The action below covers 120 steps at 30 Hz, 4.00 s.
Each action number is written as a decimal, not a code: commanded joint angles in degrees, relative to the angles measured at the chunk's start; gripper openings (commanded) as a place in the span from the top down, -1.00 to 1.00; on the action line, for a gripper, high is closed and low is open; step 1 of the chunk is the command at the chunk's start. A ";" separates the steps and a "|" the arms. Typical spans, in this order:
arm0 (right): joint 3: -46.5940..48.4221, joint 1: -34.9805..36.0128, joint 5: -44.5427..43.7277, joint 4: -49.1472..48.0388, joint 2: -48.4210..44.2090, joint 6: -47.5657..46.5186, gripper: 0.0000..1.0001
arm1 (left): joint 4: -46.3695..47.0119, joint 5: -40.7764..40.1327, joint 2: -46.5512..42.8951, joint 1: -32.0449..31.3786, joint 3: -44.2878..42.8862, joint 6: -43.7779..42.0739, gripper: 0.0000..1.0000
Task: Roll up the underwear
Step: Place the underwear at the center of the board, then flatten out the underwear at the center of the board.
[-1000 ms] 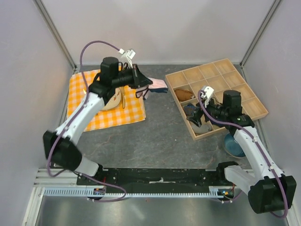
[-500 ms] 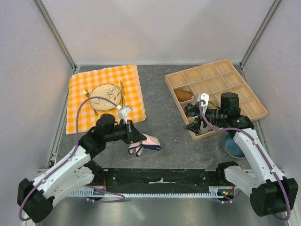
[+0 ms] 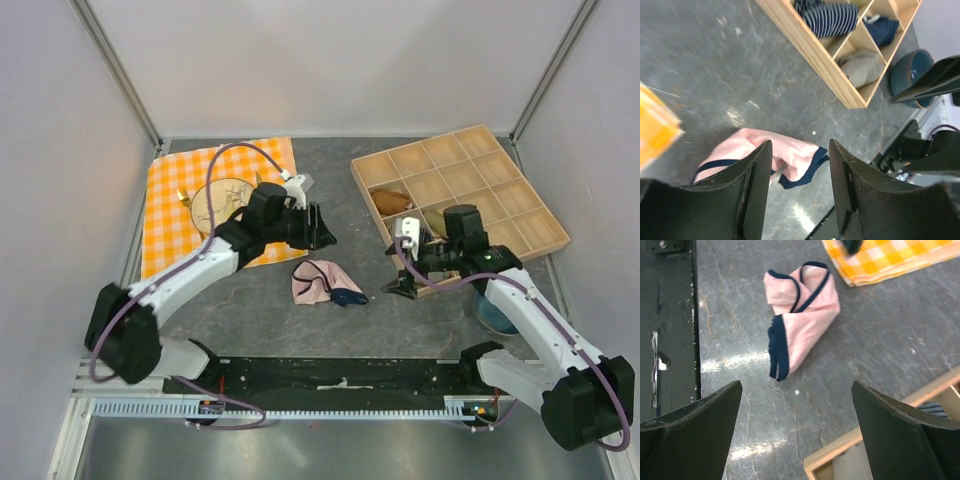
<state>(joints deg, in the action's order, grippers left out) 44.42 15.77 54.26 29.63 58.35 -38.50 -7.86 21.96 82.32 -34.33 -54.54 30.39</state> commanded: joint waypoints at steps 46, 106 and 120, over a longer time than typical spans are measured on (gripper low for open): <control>12.35 23.29 -23.53 -7.57 22.80 6.31 1.00 | -3.74 -9.84 -21.05 -9.71 24.57 3.61 0.97; 15.52 9.46 -1.53 8.95 28.40 -2.63 -0.68 | -1.20 -13.09 -7.53 -18.14 10.24 -63.90 -0.33; 15.87 7.96 -0.03 11.24 26.91 -5.97 -0.67 | 6.28 -7.37 3.54 -17.97 9.20 -78.38 0.05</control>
<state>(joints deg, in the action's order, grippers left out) 57.82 24.21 51.03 40.18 87.07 -41.89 -5.48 11.70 82.43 -52.25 -41.89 -43.05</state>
